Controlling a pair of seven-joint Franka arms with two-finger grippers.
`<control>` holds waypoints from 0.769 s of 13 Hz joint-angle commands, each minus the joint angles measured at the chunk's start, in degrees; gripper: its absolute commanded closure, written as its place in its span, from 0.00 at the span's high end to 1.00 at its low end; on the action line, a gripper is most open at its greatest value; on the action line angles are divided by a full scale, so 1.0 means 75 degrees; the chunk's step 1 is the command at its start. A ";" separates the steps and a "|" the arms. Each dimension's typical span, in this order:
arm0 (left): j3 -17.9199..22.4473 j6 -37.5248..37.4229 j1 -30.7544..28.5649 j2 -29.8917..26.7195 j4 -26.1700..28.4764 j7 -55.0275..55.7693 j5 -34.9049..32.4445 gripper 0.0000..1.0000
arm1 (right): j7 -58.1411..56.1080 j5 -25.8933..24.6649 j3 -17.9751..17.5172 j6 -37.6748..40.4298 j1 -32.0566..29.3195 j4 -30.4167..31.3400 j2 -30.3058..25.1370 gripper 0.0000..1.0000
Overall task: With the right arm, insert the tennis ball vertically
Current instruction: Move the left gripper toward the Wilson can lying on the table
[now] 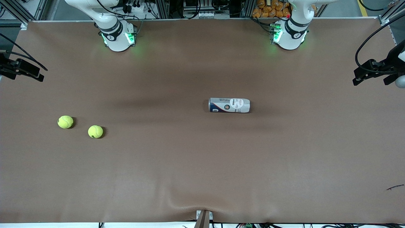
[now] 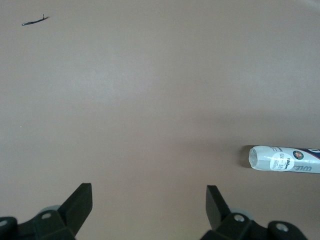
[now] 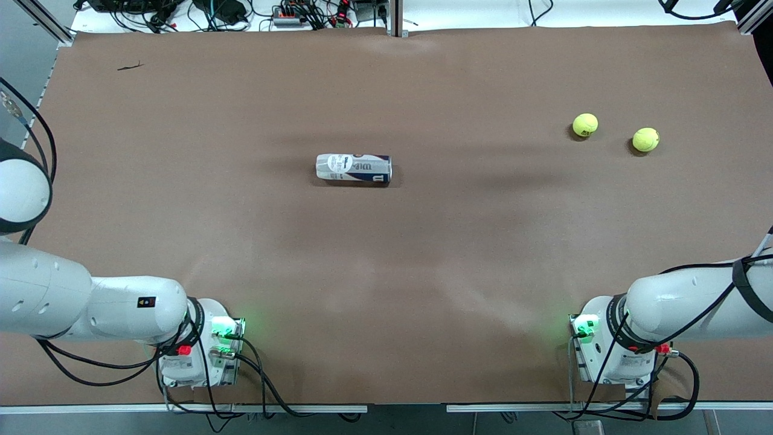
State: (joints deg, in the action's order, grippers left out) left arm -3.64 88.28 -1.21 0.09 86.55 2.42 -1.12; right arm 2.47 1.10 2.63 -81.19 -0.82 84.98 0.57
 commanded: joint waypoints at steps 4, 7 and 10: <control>-0.0065 -0.0170 -0.0027 -0.0011 0.0038 -0.0029 0.0114 1.00 | -0.0001 -0.0099 0.0012 -0.0295 0.0039 0.0060 -0.0088 1.00; -0.0193 -0.0275 0.0148 0.0024 0.0155 -0.0029 0.0115 1.00 | -0.0001 -0.0099 0.0013 -0.0261 0.0039 0.0071 -0.0088 1.00; -0.0439 -0.0310 0.0371 0.0035 0.0425 -0.0017 0.0115 1.00 | 0.0011 -0.0099 0.0012 -0.0260 0.0051 0.0083 -0.0006 1.00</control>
State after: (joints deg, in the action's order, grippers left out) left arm -5.91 86.57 0.68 0.44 88.81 2.34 -0.58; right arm 2.47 1.10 2.63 -83.03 -0.77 85.19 0.63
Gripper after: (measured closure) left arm 0.000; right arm 0.000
